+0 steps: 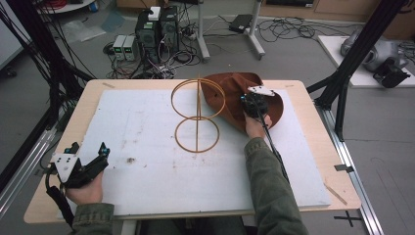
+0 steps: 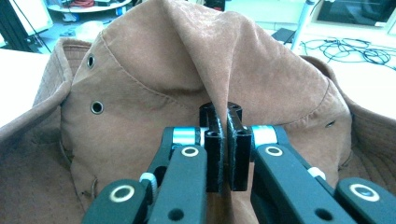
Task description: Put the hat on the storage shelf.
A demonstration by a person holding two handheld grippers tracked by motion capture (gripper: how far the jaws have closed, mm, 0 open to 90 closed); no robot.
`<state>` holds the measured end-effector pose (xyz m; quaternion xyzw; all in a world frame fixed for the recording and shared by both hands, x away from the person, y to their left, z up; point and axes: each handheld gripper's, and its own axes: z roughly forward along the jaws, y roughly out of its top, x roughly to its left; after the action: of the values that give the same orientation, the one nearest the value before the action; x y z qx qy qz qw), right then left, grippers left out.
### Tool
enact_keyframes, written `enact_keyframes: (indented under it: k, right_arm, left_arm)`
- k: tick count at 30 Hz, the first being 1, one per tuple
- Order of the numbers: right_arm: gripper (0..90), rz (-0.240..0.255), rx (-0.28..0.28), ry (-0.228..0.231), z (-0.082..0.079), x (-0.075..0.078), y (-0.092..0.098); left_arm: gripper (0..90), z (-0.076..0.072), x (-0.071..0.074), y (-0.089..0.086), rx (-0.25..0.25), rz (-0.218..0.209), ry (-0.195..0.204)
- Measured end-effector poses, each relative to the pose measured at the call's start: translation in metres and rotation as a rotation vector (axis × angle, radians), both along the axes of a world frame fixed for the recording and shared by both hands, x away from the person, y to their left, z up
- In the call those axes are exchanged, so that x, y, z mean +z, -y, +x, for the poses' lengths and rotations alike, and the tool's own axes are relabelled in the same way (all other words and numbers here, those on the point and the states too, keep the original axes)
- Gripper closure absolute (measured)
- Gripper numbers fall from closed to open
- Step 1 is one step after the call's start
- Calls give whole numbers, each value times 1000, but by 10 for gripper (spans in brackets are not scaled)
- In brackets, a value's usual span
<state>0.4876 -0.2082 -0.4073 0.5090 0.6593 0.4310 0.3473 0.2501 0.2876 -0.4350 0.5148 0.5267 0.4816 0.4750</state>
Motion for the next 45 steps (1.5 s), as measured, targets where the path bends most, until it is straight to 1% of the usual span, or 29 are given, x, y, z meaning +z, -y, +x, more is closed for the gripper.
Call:
enact_keyframes:
  k: [1, 4, 10, 13, 19, 24, 29, 32, 38, 40, 41, 45]
  right_arm:
    - [881, -3, 0, 5, 0, 0, 1]
    - [881, 12, -10, 13, -1, 2, 5]
    - [881, 15, -20, 40, -5, 7, 11]
    - [880, 39, -14, 54, -7, 10, 15]
    - [880, 63, -12, 120, -14, 24, 22]
    - [880, 83, -26, 152, -18, 32, 29]
    - [879, 94, -22, 191, -24, 38, 34]
    - [879, 113, -21, 208, -27, 42, 36]
    - [878, 126, -31, 242, -32, 48, 37]
    - [879, 135, -30, 268, -34, 52, 38]
    - [879, 135, -30, 268, -34, 52, 38]
    - [878, 140, -25, 302, -38, 57, 40]
  left_arm:
    - [171, 0, 0, 0, -1, 1, 0]
    - [171, 0, 0, 0, 1, 1, 1]
    - [171, 0, 0, 1, -2, -1, 0]
    - [171, 0, 0, 1, -7, 5, -3]
    - [171, 0, 0, 1, -8, 2, -1]
    - [171, 0, 0, 1, -7, -2, 1]
    - [171, 0, 0, 1, -7, -4, 3]
    - [171, 0, 0, 1, -8, -4, 4]
    - [171, 0, -1, 2, -12, -2, 0]
    - [171, 0, -1, 2, -12, -1, 1]
    - [171, 0, -1, 2, -12, -1, 1]
    - [171, 0, -1, 2, -14, -4, -1]
